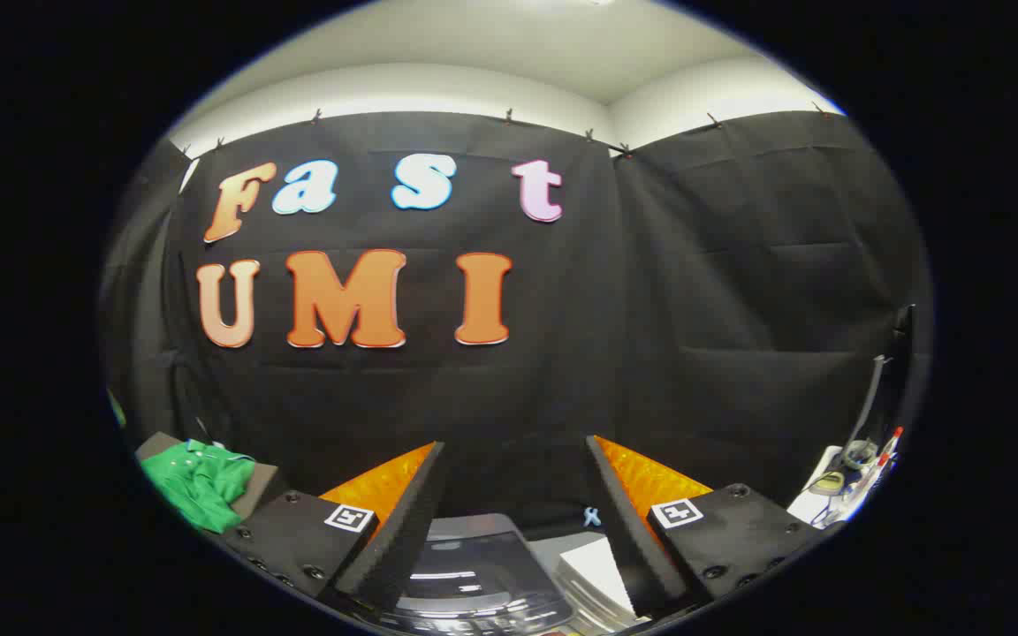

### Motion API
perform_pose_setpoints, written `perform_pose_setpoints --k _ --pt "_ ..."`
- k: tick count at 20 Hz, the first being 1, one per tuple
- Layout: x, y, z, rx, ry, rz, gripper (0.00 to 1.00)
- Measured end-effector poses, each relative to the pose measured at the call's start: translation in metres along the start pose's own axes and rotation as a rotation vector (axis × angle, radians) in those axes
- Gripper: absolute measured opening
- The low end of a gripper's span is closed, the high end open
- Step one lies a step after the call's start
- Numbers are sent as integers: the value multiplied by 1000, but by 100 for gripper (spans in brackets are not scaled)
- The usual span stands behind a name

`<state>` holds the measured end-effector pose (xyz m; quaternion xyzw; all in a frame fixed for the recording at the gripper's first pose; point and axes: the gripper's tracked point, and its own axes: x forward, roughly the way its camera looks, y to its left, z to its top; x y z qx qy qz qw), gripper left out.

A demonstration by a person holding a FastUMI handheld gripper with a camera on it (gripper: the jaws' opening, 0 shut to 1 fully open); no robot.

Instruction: Put the clothes into the washing machine and then close the washing machine lid.

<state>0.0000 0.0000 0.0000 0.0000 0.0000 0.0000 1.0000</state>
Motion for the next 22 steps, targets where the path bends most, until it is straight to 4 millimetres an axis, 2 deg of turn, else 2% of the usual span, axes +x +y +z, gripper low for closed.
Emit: perform_pose_setpoints --k 4,6,9,11,13,15,16,19,22 --pt "12 -90 0 -5 13 -144 98" --pt "14 -124 -7 -4 47 -200 98" --pt "22 -162 -4 -45 43 -247 98" --pt "36 -176 0 -72 38 -251 98" --pt "56 -167 -1 -75 49 -200 98" --pt "80 -146 -1 -52 50 -137 99" --pt "90 -129 6 -37 30 -106 99" --pt "108 -58 16 -30 -23 15 99" --pt "110 22 16 -18 -40 122 99"
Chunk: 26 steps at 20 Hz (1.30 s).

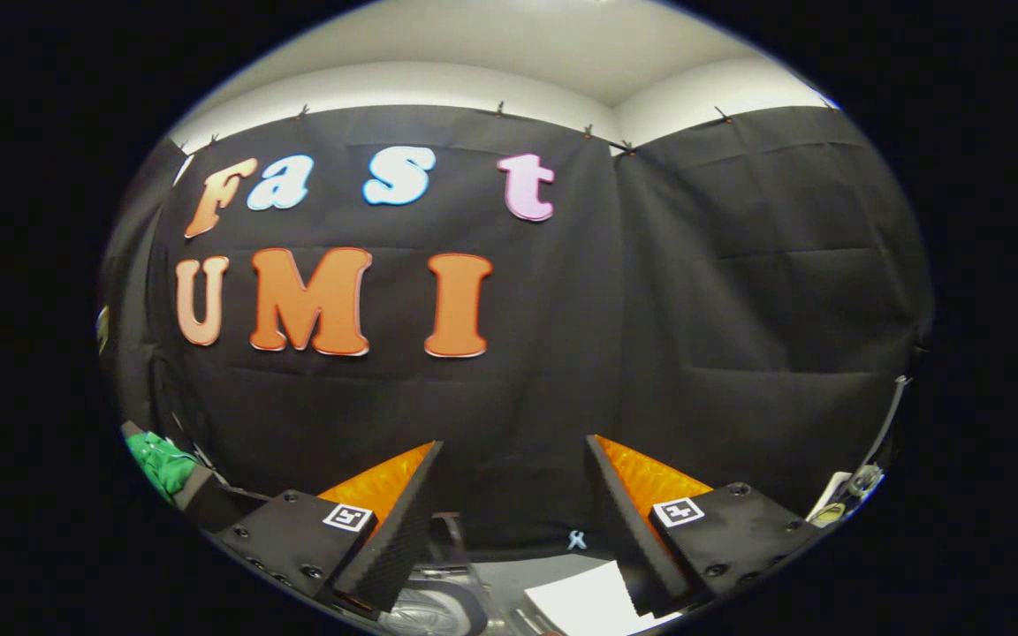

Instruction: Put the clothes into the washing machine and then close the washing machine lid.

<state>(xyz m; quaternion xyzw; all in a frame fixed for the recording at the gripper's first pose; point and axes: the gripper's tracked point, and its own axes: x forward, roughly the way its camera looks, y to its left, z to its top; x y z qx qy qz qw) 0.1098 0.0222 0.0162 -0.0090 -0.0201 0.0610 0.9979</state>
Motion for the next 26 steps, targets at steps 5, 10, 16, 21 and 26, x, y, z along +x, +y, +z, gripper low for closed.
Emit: perform_pose_setpoints --k 5,10,16,21,26 --pt "-18 125 8 -13 -40 128 99" --pt "-44 218 12 -11 -24 232 99" --pt "-77 295 27 26 -23 340 99" --pt "-104 356 23 68 36 420 99" --pt "-126 417 3 47 118 499 99"
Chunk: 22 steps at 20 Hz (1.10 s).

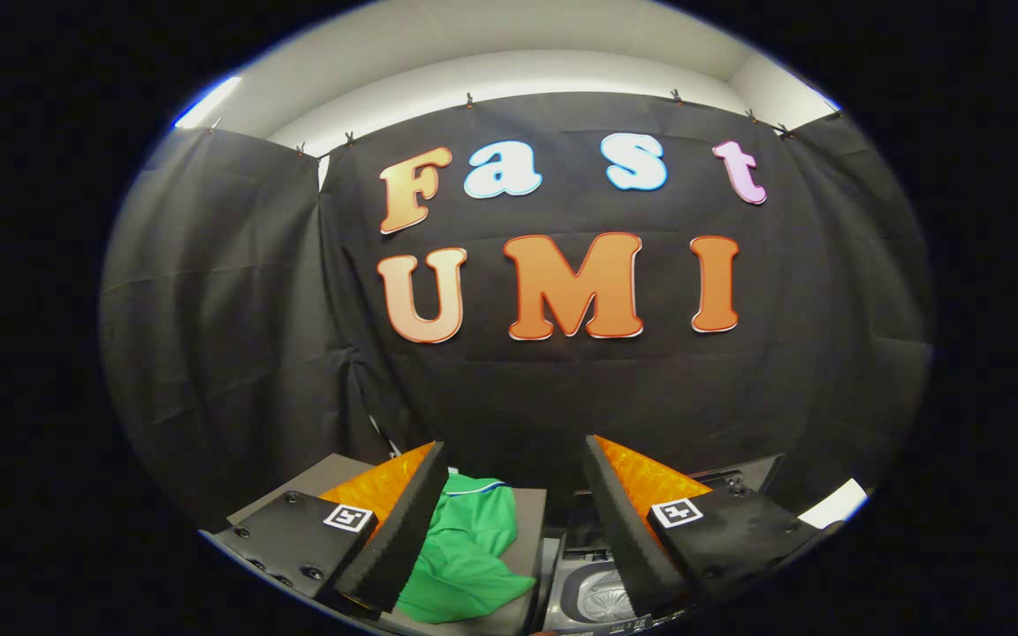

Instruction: Put the clothes into the washing machine and then close the washing machine lid.

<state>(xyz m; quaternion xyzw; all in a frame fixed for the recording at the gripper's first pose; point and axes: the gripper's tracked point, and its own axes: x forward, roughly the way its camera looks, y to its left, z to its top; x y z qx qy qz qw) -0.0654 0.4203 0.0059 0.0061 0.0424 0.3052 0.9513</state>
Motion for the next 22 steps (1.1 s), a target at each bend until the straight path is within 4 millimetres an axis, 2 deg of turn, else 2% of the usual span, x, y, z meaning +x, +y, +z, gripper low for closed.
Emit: perform_pose_setpoints --k 5,8,13,19,22 --pt "7 48 -26 -25 68 73 99" --pt "8 64 -42 -39 110 96 99" --pt "19 73 -70 -48 168 94 99" --pt "30 71 -116 -38 289 76 99" --pt "29 69 -131 -46 320 71 99"
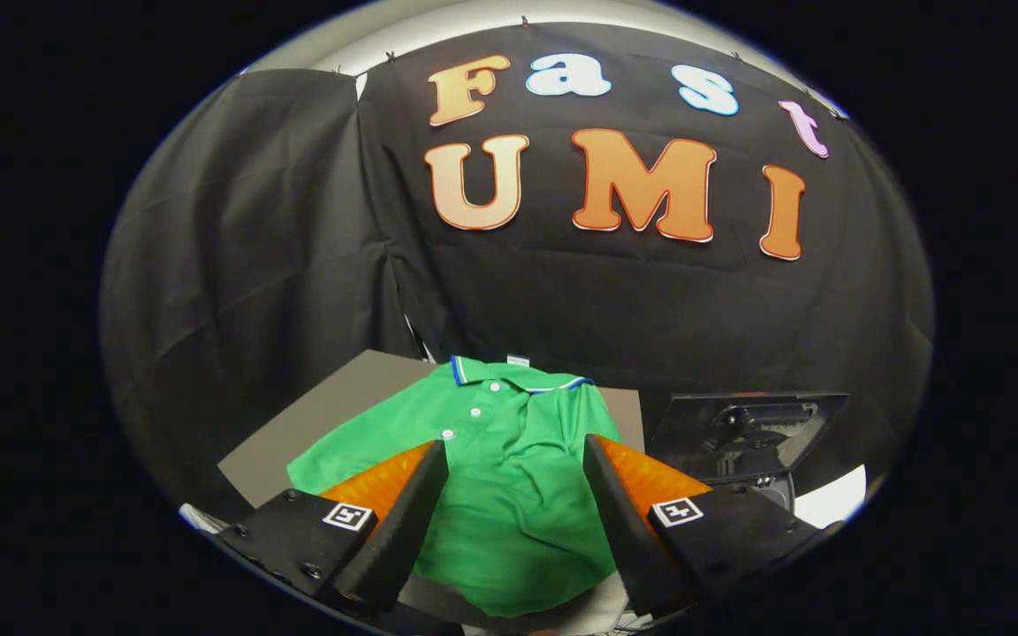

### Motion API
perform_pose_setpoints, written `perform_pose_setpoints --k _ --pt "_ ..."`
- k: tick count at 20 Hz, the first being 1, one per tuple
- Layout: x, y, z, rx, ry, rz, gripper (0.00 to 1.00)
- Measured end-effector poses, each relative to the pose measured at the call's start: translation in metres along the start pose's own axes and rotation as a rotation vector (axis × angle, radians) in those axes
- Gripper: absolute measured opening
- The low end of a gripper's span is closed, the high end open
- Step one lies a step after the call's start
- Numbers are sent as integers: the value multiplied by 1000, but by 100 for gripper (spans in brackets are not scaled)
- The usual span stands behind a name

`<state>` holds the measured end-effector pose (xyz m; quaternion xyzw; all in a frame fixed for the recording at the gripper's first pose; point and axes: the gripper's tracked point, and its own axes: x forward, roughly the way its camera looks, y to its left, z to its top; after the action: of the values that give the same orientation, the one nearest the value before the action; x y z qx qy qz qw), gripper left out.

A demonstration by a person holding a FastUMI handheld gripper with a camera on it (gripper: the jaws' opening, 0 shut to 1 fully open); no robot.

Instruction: Put the clothes into the washing machine and then close the washing machine lid.

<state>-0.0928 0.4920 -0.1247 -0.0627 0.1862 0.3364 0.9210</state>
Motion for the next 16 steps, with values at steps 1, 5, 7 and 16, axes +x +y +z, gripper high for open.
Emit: perform_pose_setpoints --k 1,5,7,16 --pt "2 0 -4 -5 8 -3 99" --pt "13 -4 -22 -7 51 -11 99" --pt "15 -5 -24 5 59 -10 99" --pt "26 0 -40 38 132 91 100"
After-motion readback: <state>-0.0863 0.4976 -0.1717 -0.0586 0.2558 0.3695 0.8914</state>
